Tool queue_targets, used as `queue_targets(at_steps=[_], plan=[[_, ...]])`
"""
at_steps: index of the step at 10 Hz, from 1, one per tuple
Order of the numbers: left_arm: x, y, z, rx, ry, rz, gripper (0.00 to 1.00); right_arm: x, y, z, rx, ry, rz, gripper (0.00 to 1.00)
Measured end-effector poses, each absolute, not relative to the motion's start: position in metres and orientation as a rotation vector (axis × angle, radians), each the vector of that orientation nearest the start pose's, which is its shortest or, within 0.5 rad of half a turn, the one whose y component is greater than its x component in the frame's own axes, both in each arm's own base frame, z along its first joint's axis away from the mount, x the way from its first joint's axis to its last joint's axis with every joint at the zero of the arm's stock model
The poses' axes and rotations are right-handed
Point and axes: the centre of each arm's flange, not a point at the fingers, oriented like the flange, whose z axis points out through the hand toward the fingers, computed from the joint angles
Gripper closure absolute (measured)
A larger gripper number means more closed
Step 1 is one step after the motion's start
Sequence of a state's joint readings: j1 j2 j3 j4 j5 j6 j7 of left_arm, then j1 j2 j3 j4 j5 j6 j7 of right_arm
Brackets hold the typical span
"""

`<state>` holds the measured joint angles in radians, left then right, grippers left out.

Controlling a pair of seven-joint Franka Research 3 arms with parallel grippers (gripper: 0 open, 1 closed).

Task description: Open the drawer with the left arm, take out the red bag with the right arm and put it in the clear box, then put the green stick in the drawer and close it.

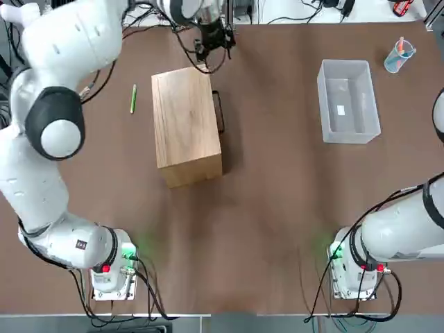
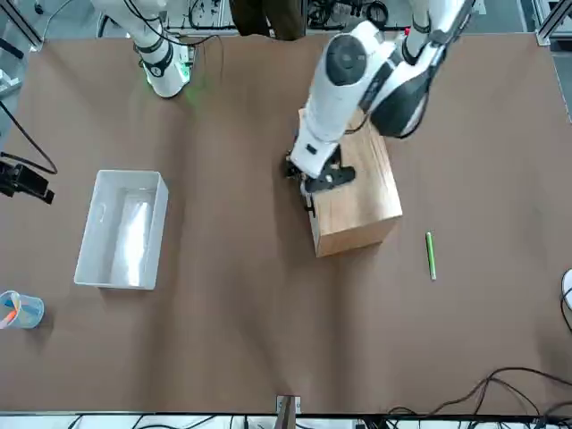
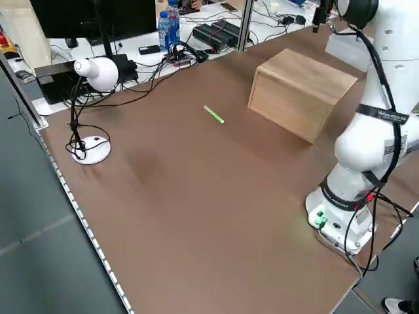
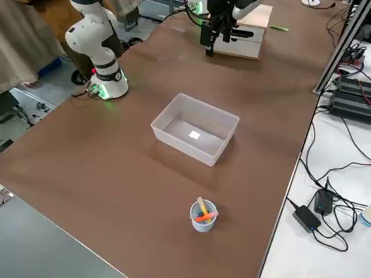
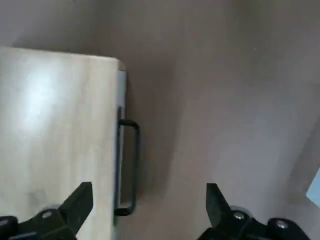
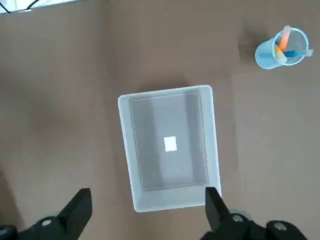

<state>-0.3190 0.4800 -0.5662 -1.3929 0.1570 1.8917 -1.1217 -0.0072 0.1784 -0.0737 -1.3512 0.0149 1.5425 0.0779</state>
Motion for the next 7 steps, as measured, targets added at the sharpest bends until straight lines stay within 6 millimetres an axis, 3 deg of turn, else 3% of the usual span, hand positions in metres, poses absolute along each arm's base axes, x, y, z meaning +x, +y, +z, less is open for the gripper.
queue_targets(at_steps=[3, 7], plan=[[0.476, -0.525, 0.417, -3.164, -0.378, 0.049, 0.00, 0.605, -0.043, 0.622, -3.130, 0.246, -0.021, 0.00], [0.453, -0.552, 0.369, -3.094, -0.255, 0.005, 0.00, 0.605, -0.042, 0.622, -3.130, 0.243, -0.021, 0.00]])
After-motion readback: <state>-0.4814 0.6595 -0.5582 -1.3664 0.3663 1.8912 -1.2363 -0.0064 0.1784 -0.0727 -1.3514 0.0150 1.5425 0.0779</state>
